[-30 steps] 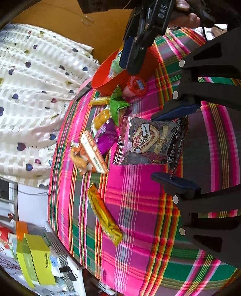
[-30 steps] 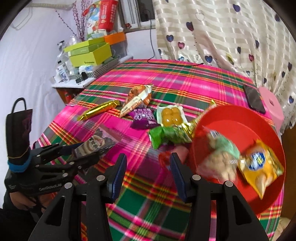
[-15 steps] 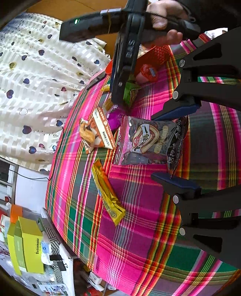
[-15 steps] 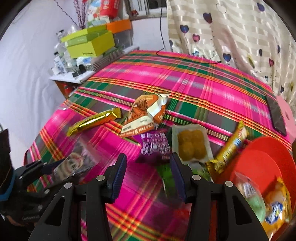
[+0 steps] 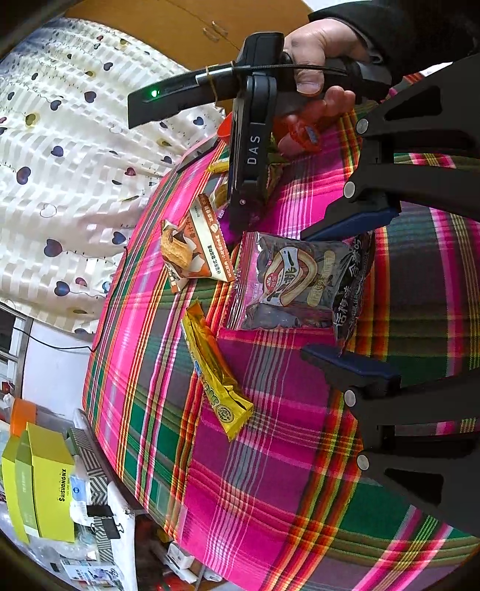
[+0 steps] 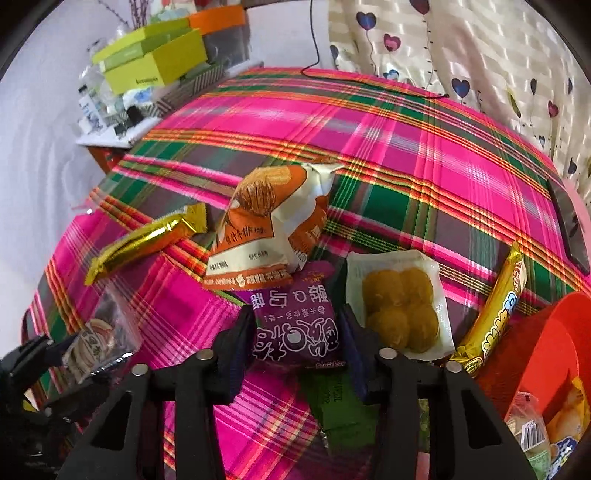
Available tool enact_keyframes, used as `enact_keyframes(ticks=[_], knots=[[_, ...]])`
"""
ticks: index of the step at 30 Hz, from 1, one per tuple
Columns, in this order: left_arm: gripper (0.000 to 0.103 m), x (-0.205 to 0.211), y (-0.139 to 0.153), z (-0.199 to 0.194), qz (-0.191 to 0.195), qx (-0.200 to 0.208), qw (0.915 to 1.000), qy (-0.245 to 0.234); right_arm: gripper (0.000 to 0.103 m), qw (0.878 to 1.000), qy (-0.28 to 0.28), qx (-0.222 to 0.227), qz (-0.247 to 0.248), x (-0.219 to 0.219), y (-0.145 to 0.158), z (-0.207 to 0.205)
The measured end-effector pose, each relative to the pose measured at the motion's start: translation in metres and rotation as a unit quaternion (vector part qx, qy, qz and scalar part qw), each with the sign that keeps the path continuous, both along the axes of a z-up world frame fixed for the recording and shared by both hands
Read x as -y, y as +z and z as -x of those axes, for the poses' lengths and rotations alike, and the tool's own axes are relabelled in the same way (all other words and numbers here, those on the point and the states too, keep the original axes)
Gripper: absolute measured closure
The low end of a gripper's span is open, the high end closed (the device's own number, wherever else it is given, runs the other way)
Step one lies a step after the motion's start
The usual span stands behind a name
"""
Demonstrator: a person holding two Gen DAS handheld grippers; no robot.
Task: Organize snacks
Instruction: 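Grasp the purple packet with the right tool while the left holds the biscuit packet, then carry both held packets toward the red basket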
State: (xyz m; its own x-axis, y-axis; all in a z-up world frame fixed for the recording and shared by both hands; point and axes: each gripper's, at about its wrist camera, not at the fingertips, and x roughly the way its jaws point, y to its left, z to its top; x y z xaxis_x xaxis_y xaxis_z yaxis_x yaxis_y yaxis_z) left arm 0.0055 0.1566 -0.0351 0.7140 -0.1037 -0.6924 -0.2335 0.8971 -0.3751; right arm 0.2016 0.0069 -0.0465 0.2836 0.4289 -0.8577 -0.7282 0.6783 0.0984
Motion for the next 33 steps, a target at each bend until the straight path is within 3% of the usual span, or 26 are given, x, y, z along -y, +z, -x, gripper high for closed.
enact_keyframes(ticks=[14, 33], knots=[[0.047, 0.015, 0.019, 0.011, -0.015, 0.015, 0.9998, -0.002, 0.068, 0.998, 0.024, 0.026, -0.052, 0.037, 0.03, 0.05], [0.047, 0.074, 0.057, 0.011, -0.04, 0.039, 0.9975, -0.044, 0.068, 0.991, -0.024, 0.051, -0.125, 0.139, 0.067, 0.095]])
